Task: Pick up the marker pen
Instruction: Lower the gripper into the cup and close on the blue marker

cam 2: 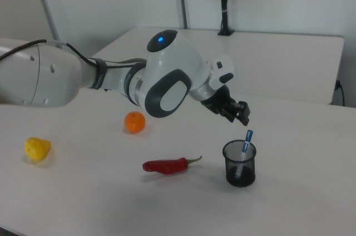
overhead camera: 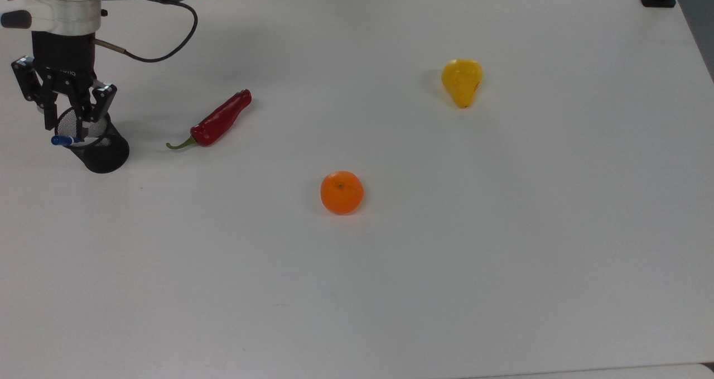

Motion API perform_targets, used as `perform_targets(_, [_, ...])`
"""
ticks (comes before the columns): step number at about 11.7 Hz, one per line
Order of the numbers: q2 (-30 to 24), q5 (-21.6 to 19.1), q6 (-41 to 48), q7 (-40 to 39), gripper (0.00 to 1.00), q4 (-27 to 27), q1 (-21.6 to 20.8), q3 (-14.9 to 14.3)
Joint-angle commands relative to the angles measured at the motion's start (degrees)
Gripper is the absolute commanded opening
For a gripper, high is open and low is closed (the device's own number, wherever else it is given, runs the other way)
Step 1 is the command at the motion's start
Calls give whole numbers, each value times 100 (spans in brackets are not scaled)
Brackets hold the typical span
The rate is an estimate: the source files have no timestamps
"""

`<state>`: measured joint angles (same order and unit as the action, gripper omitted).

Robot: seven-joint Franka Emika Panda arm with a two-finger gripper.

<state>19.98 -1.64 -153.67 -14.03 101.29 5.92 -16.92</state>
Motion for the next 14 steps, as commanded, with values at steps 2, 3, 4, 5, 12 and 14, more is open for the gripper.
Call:
perform_targets(2, [103, 67, -374, -309, 46, 75, 93, -31])
perform_targets(3, [129, 67, -374, -450, 46, 75, 137, -31])
perform_targets(4, [155, 58, -383, -503, 46, 75, 146, -31])
perform_targets(5, [199, 67, -374, -512, 46, 75, 146, -31])
perform_targets(12, [516, 208, -655, -513, 46, 49, 190, -39])
perform_targets(14, [525, 269, -664, -513, 34, 49, 190, -31])
